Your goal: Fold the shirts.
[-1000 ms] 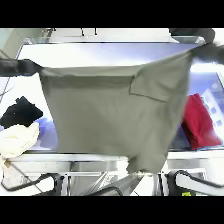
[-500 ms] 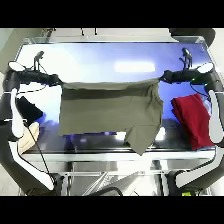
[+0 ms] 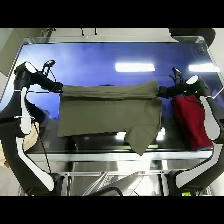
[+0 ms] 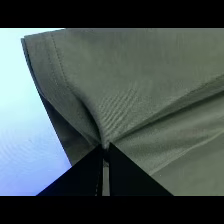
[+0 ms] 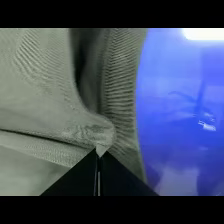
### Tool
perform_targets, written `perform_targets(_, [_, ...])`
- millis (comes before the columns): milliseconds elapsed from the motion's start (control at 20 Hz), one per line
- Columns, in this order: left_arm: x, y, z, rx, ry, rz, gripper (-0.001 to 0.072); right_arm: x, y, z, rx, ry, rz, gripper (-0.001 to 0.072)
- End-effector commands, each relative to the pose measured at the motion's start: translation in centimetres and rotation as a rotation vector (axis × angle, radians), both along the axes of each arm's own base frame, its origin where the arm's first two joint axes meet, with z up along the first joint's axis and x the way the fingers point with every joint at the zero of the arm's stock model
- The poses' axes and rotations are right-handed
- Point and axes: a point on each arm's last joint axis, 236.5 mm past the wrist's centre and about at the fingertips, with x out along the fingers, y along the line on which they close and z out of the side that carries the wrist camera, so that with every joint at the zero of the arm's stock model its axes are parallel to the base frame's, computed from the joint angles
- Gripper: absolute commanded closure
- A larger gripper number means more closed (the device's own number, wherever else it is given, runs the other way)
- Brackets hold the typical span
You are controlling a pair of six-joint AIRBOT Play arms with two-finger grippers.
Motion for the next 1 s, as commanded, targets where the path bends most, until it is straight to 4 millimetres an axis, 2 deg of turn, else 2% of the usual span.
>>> perform_targets(0, [0.1,0.3,-0.3,0.046,-0.004,-0.029,0.0686,0.2,-0.1,-1.0,-0.008,-0.002,-0.018,0.0699])
perform_targets(250, [0.1,-0.5,-0.3,0.046,-0.005,-0.044,0.0684,0.3,1.1,-0.8,0.005,-0.008,-0.001,0.0694])
perform_targets(300, [-0.4,-0.5,-0.2,0.041,0.012,-0.046,0.0682,0.2,1.2,-0.7,0.010,-0.004,0.002,0.0683])
perform_targets(350, [-1.0,-0.6,-0.1,0.039,0.034,-0.054,0.0681,0.0,1.2,-0.2,0.014,0.001,0.001,0.0637])
perform_targets(400, [-1.6,-0.7,0.2,0.035,0.056,-0.061,0.0509,-0.2,1.1,0.5,0.022,0.005,-0.010,0.0427])
perform_targets(450, [-1.9,-0.6,0.6,0.033,0.065,-0.052,0.0147,-0.4,1.1,1.6,0.030,0.004,-0.019,0.0285])
perform_targets(500, [-1.9,-0.3,1.4,0.028,0.064,-0.013,0.0009,-0.6,0.9,3.0,0.035,-0.004,-0.025,0.0277])
perform_targets(600, [-2.5,0.2,2.8,0.022,0.076,0.041,0.0009,-1.3,0.2,6.2,0.037,-0.034,-0.024,0.0277])
perform_targets(700, [-4.5,1.2,3.5,0.007,0.152,0.093,0.0010,-3.0,-0.6,9.0,0.047,-0.032,-0.015,0.0278])
perform_targets(800, [-8.2,2.2,3.0,-0.014,0.286,0.153,0.0010,-5.9,-1.1,10.4,0.073,0.023,-0.009,0.0280])
perform_targets(850, [-10.7,2.7,2.3,-0.025,0.354,0.179,0.0010,-7.7,-1.3,10.5,0.085,0.054,-0.015,0.0298])
perform_targets(900, [-13.2,3.0,1.4,-0.036,0.414,0.203,0.0010,-9.5,-1.4,10.3,0.096,0.082,-0.027,0.0370])
perform_targets(950, [-15.9,3.1,0.4,-0.048,0.467,0.226,0.0010,-11.3,-1.5,9.9,0.106,0.108,-0.050,0.0369])
